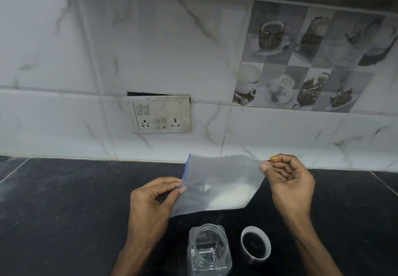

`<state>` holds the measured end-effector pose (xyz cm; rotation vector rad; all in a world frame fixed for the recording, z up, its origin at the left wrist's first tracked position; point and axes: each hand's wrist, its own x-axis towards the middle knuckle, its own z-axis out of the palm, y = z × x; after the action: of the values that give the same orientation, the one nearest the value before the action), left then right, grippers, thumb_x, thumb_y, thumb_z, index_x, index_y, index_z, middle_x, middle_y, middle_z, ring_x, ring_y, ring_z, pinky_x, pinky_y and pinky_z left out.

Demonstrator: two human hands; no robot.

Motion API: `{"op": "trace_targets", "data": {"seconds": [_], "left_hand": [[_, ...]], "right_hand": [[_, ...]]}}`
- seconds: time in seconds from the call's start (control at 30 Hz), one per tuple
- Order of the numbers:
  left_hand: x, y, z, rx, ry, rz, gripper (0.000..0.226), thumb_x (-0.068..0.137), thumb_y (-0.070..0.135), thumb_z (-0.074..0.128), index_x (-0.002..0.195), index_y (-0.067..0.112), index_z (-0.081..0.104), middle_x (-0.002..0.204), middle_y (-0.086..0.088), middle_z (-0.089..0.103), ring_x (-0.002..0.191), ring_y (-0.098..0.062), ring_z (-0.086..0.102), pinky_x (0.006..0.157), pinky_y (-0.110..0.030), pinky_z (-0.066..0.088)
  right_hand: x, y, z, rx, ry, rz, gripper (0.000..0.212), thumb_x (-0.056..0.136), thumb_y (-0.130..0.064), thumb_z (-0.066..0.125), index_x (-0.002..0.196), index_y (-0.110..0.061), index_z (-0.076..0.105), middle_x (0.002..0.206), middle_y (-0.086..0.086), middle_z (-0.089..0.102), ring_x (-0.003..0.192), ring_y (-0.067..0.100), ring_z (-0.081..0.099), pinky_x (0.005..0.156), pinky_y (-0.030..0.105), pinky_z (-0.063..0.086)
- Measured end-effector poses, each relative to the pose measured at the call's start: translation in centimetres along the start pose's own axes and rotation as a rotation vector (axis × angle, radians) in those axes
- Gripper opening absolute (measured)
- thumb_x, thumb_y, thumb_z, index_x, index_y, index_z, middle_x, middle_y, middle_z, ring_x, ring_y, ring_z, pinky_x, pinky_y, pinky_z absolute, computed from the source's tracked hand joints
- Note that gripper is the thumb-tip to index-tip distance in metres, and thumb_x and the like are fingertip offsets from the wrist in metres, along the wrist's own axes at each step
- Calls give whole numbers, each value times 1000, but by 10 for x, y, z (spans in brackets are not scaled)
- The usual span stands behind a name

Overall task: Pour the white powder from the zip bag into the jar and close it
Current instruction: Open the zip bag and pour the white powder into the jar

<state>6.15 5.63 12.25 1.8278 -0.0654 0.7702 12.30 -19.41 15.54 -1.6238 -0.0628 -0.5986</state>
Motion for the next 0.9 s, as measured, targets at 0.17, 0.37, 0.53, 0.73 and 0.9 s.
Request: {"op": "trace_targets", "data": {"seconds": [0.17, 0.37, 0.53, 0.73, 0.9], "left_hand": [[1, 1, 4, 26, 24, -56, 47, 71, -2, 82, 77, 43, 72, 85, 31, 72, 78, 5, 70, 79, -13, 54], [9, 1, 12, 111, 54, -111, 42, 74, 6, 82, 77, 46, 71, 78, 43, 65, 86, 13, 66, 113, -33, 34], [11, -2, 14, 109, 43, -120, 39, 74, 5, 82, 79, 43, 74, 77, 40, 67, 87, 12, 66, 114, -40, 36], [9, -8, 15, 59, 74, -97, 30, 73, 7, 84, 82, 35, 77, 82, 22, 74, 83, 5, 69, 92, -41, 56], [5, 7, 20, 51, 35, -56, 36, 72, 10, 85, 88, 40, 72, 85, 26, 70, 83, 9, 68, 80, -11, 54]], "right_hand": [[5, 1, 0, 2, 19, -10, 26, 77, 7, 77, 85, -15, 65, 76, -1, 72, 72, 8, 71, 71, 14, 55], [1, 8, 12, -52, 14, -9, 28, 79, 4, 77, 87, -19, 62, 81, 4, 71, 72, 8, 69, 70, 15, 55], [3, 12, 13, -100, -18, 2, 25, 79, 4, 77, 83, -16, 63, 79, 2, 72, 73, 13, 71, 70, 13, 54], [8, 10, 2, -142, -16, -16, 21, 78, 4, 78, 75, -12, 64, 73, -3, 72, 68, 5, 68, 69, 11, 53], [11, -4, -22, -192, -24, -123, 25, 86, 1, 70, 72, -15, 57, 82, -9, 73, 80, 5, 69, 77, 14, 53]]}}
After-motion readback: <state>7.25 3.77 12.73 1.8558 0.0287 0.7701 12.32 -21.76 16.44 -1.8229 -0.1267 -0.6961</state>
